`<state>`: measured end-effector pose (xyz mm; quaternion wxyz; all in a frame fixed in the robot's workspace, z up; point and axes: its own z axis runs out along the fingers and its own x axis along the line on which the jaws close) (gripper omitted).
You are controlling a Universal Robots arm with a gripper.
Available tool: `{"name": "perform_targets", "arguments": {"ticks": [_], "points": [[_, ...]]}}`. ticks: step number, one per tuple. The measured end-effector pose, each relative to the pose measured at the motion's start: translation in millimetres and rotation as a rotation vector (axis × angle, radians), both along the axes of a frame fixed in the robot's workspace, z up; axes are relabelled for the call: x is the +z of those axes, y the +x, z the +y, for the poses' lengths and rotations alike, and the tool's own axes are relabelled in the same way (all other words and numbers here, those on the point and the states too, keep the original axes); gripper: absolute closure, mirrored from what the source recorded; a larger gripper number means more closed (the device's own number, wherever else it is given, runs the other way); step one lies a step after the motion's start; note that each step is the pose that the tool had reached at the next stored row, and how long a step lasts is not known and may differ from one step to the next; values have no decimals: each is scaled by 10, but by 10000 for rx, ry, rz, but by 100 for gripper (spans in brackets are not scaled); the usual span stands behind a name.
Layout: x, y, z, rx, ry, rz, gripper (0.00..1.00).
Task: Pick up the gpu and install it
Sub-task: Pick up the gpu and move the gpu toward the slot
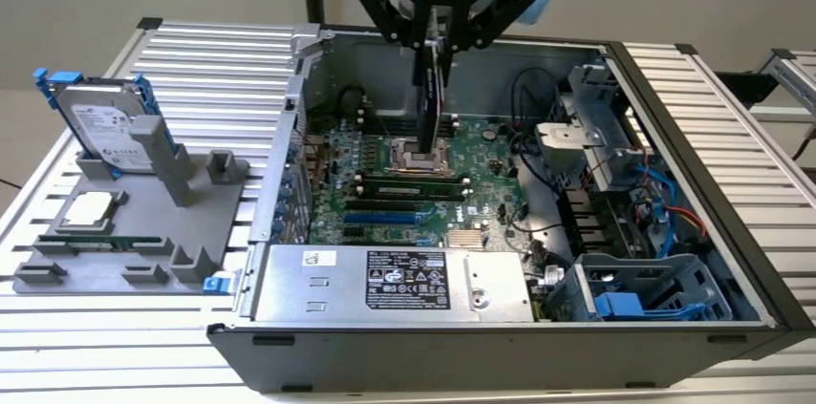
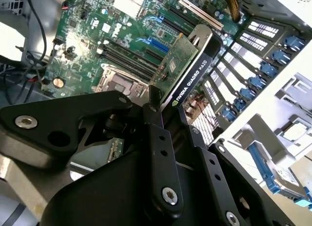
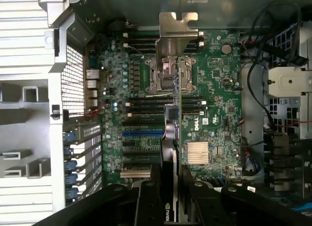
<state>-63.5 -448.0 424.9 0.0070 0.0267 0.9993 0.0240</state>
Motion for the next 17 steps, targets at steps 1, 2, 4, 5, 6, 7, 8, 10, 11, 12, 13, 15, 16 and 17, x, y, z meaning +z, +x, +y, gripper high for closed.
{"name": "perform_targets", "arguments": {"ticks": [1, 2, 4, 5, 6, 7, 8, 10, 11, 12, 13, 15, 16, 17], "points": [[0, 20, 0, 0, 0, 0, 100], [0, 40, 0, 0, 0, 1, 100], [0, 79, 0, 0, 0, 2, 100], [0, 99, 0, -1, 0, 3, 100], [0, 118, 0, 0, 0, 3, 100], [0, 138, 0, 0, 0, 4, 100], [0, 158, 0, 0, 1, 4, 100], [0, 196, 0, 0, 0, 5, 100], [0, 216, 0, 0, 0, 6, 100], [0, 235, 0, 0, 0, 6, 100], [0, 254, 0, -1, 1, 6, 100], [0, 289, 0, 0, 0, 7, 100], [0, 308, 0, 0, 0, 8, 100], [0, 327, 0, 0, 0, 8, 100]]}}
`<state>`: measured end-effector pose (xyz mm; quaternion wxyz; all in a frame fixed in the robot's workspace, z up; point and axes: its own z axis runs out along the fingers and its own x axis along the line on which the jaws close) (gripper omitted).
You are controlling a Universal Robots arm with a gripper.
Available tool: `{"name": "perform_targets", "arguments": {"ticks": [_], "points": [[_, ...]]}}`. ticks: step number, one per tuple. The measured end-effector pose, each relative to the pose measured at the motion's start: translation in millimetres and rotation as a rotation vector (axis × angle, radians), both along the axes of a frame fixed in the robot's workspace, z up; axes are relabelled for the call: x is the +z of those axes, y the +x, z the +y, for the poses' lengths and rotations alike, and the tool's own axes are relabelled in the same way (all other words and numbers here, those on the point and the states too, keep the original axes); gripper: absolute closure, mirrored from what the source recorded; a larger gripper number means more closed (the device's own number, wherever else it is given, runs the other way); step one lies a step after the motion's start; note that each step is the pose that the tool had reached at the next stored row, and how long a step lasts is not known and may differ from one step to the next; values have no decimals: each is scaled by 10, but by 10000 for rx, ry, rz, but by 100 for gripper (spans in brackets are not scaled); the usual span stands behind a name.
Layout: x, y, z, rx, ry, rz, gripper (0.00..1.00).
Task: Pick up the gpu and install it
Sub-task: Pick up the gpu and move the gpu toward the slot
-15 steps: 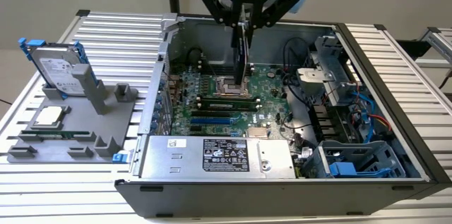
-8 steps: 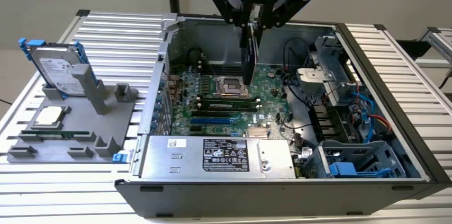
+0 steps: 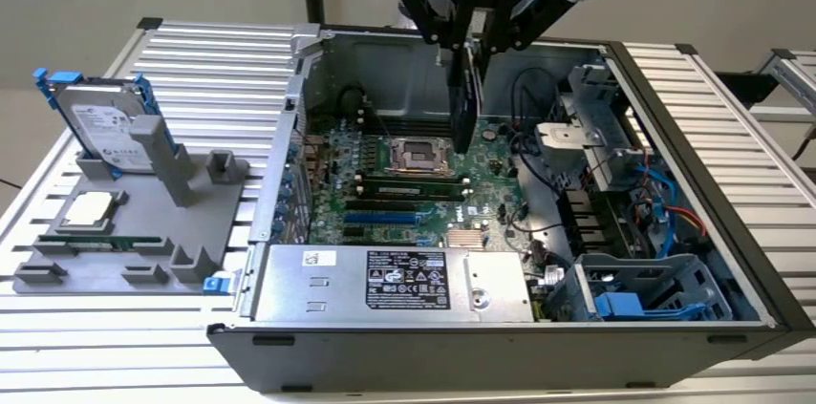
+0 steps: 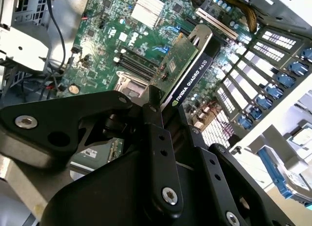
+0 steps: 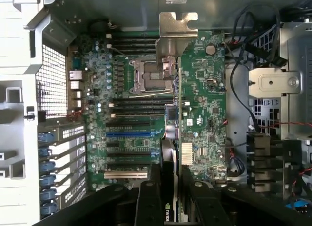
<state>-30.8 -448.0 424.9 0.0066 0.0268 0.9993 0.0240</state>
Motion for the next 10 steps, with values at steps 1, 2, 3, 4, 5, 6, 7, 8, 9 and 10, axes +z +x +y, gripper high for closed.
{"name": "perform_targets", "arguments": {"ticks": [1, 2, 3, 4, 5, 6, 7, 8, 9, 10], "points": [[0, 17, 0, 0, 1, 0, 100], [0, 30, 0, 1, 0, 0, 100], [0, 32, 0, 0, 0, 1, 100], [0, 32, 0, 0, 0, 1, 100], [0, 32, 0, -1, 0, 1, 100], [0, 31, 0, 1, 1, 0, 100], [0, 30, 0, 0, 0, 1, 100], [0, 30, 0, 0, 0, 0, 100], [0, 30, 0, 0, 0, 0, 100], [0, 30, 0, 0, 0, 0, 100]]}}
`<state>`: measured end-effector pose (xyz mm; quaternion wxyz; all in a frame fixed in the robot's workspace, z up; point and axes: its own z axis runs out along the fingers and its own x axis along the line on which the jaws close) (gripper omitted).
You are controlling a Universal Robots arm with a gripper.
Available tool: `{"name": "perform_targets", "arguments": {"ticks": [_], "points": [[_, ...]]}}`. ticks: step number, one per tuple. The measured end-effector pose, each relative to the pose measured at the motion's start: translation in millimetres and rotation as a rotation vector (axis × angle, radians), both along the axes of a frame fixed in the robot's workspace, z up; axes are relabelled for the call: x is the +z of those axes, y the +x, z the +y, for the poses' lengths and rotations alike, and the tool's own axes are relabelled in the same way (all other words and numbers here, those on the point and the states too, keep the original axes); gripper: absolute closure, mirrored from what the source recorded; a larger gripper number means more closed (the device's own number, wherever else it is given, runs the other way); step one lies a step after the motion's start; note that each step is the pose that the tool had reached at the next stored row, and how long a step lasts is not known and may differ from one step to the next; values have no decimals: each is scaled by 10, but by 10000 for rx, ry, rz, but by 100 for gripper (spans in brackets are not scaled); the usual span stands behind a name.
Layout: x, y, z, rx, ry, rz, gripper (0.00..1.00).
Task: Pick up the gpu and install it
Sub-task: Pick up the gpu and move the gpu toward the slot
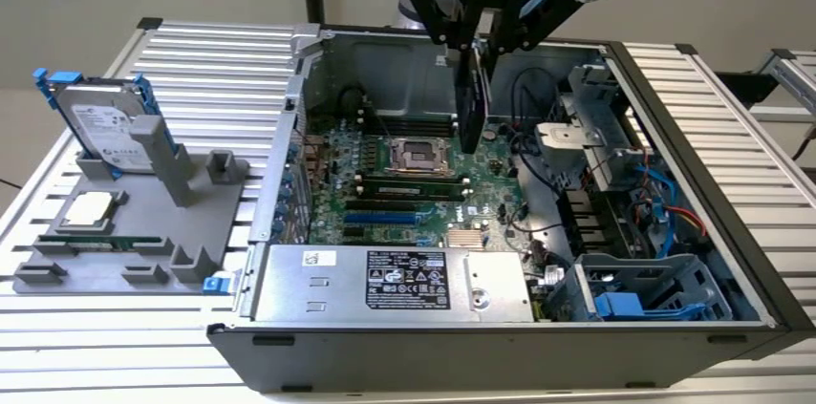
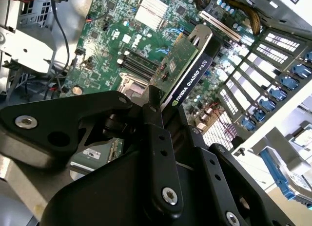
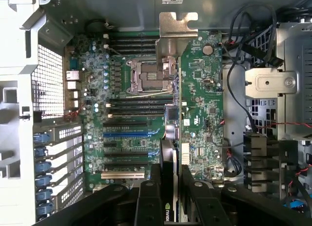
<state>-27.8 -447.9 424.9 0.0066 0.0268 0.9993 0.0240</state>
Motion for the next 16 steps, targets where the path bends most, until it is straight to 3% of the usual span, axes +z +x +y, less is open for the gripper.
{"name": "perform_targets", "arguments": {"ticks": [16], "points": [[0, -3, 0, -1, 0, 0, 100]]}}
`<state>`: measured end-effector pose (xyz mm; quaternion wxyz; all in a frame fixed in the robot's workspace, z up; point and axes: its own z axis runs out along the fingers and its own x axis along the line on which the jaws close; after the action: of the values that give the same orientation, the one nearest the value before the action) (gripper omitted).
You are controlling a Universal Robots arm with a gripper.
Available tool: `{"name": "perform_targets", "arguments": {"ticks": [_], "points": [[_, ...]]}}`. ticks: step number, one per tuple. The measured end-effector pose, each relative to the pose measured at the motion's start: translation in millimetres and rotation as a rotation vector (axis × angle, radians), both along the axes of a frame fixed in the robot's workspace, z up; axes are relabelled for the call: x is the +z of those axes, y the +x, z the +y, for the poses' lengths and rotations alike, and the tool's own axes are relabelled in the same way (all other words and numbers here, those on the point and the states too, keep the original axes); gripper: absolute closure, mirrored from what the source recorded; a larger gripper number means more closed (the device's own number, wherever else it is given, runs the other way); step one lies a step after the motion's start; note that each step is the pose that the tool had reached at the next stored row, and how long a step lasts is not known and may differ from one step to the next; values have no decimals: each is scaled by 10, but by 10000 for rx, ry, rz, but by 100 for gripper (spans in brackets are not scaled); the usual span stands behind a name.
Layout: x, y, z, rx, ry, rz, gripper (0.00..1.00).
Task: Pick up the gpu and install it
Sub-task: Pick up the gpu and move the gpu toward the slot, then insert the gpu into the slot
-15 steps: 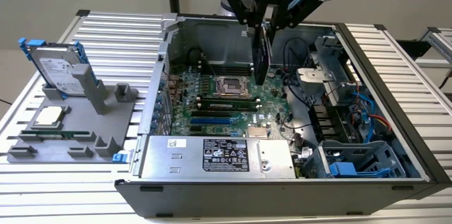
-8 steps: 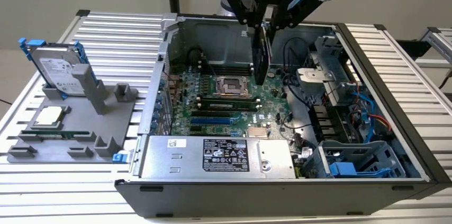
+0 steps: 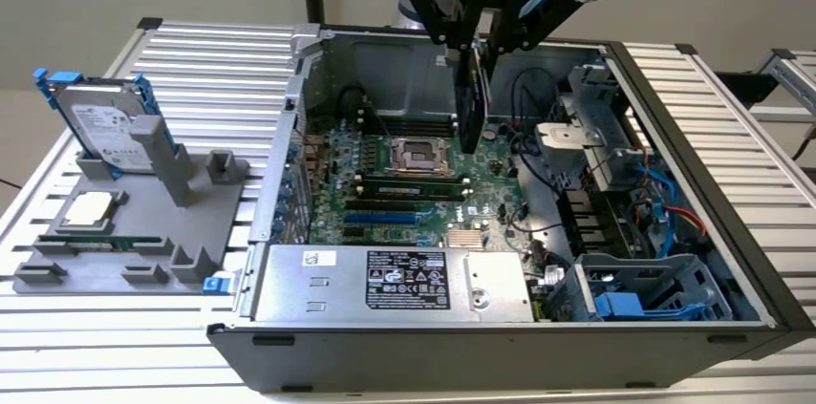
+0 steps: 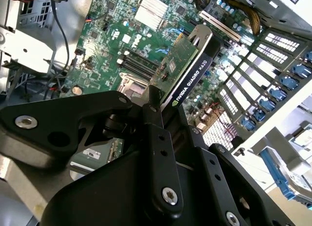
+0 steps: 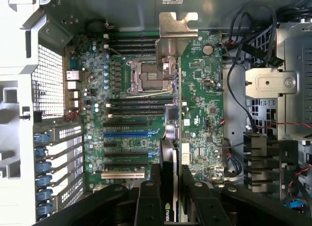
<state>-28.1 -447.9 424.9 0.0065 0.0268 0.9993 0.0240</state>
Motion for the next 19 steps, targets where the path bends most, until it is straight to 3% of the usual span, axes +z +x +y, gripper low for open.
{"name": "perform_targets", "arguments": {"ticks": [19], "points": [[0, 0, 0, 532, 1, 0, 100]]}}
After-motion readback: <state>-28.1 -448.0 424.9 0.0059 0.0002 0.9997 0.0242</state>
